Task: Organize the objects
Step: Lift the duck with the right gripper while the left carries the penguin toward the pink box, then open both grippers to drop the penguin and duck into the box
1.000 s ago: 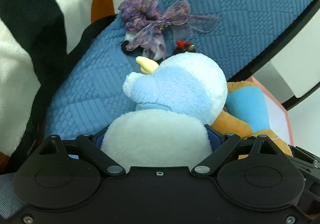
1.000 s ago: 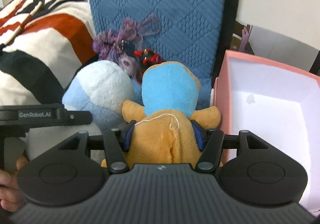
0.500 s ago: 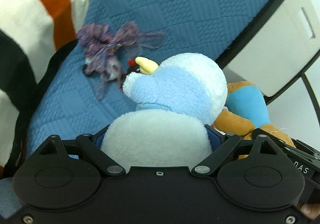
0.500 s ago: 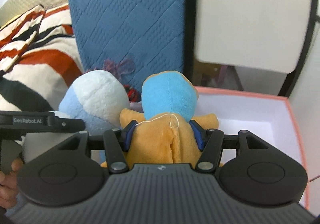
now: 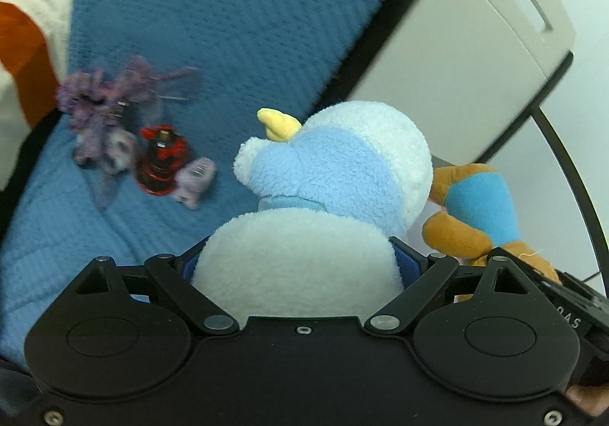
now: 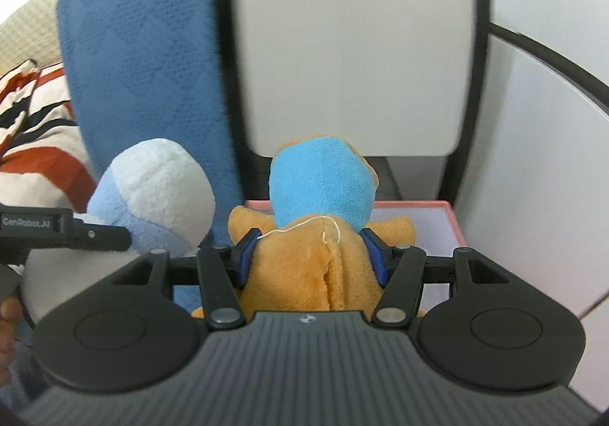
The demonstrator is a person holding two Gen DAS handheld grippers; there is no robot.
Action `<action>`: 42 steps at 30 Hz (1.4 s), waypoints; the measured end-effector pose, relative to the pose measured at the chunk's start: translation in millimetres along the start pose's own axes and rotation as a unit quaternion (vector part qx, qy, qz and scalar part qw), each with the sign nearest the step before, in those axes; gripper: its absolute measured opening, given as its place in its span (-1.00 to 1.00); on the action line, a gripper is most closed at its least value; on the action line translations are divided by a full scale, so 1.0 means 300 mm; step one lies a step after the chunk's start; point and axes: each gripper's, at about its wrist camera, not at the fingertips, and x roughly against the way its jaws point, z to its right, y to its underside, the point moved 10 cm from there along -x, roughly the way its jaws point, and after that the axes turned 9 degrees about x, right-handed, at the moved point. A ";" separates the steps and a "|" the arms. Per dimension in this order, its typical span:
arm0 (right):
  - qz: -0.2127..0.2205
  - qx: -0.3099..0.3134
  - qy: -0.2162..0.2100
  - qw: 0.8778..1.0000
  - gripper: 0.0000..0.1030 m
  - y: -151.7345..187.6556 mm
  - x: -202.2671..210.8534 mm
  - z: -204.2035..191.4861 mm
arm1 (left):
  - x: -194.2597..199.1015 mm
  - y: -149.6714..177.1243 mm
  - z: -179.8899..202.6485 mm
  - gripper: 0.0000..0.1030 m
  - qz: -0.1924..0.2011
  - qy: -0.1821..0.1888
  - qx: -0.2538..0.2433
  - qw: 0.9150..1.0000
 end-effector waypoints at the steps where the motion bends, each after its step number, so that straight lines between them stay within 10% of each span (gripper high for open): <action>1: -0.001 -0.005 0.002 1.000 0.14 0.010 -0.005 0.023 | -0.018 0.010 0.023 0.76 -0.004 0.001 -0.002 1.000; 24: -0.025 -0.053 0.012 0.998 0.14 0.378 -0.164 0.393 | -0.470 0.328 0.281 0.76 -0.097 -0.030 -0.043 0.994; 30: -0.020 -0.031 0.012 0.999 -0.02 0.393 -0.187 0.368 | -0.494 0.335 0.286 0.45 -0.098 -0.016 -0.047 0.994; 42: 0.003 -0.072 0.001 0.997 0.07 0.306 -0.082 0.347 | -0.304 0.286 0.304 0.65 -0.058 -0.004 -0.088 0.994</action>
